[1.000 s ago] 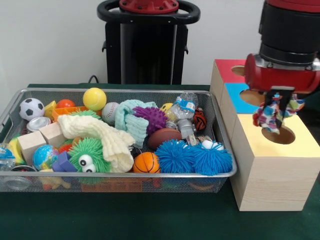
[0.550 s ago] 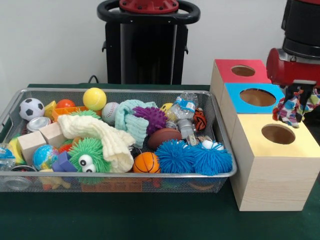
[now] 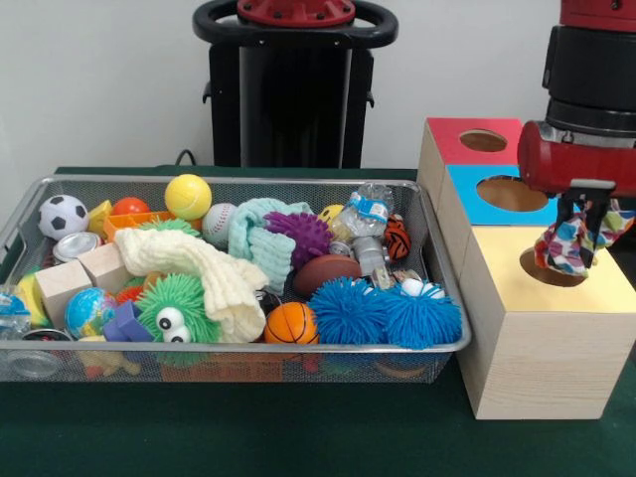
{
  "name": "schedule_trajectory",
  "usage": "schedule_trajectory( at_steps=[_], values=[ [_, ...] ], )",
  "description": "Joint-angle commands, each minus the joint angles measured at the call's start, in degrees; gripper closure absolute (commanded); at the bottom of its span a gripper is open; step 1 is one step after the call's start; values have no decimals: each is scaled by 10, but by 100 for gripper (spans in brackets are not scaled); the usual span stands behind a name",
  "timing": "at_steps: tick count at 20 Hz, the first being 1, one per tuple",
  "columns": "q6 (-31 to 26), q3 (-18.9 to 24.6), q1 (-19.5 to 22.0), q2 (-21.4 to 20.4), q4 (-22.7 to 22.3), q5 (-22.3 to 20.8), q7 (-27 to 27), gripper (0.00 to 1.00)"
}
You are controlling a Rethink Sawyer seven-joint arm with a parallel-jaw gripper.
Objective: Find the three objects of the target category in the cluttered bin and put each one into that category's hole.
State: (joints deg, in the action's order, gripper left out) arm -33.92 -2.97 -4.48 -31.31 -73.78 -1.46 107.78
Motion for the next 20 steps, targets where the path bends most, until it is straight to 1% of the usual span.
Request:
schedule_trajectory(
  at_steps=[1,5,12,15,16,20],
  values=[
    [25,1,18,24,-84,16,121,100],
    [27,-9,7,25,-86,20,130,100],
    [17,-18,-1,26,-84,27,130,100],
    [21,-24,-6,25,-87,28,132,100],
    [24,-27,-9,24,-91,30,132,0],
    [21,-30,-12,26,-89,30,131,0]
  ],
)
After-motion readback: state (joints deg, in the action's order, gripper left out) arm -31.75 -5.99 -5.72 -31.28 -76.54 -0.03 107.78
